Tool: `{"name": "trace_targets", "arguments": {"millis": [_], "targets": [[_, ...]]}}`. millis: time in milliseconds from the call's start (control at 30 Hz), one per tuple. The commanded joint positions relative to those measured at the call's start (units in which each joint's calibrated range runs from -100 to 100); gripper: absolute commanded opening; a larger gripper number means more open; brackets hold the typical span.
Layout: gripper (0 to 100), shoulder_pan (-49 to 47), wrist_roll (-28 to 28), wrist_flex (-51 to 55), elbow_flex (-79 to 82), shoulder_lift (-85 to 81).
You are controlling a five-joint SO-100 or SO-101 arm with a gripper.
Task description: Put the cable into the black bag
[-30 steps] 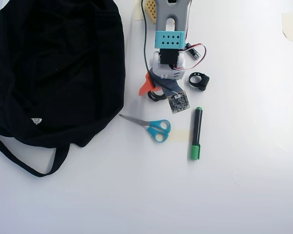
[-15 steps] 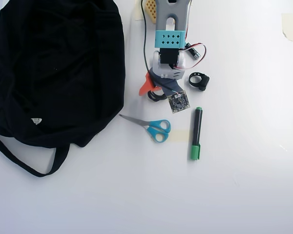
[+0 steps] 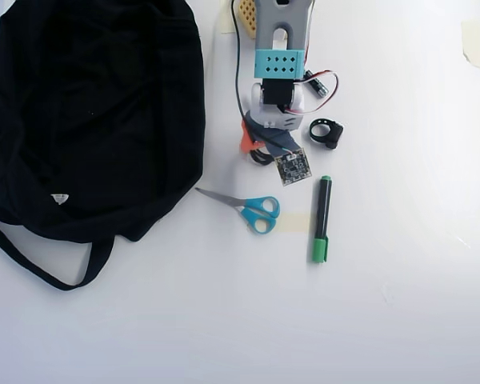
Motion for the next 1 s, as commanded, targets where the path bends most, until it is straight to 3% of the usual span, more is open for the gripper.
{"name": "trace_targets", "arguments": {"millis": [0,600,967], "targets": [[13,-0.30,0.15,-0.13,0.47,0.54],[2,-0.45,0.15,-0.13,0.47,0.54],[2,-0.45,0.10,-0.04,0.38,0.04]]}}
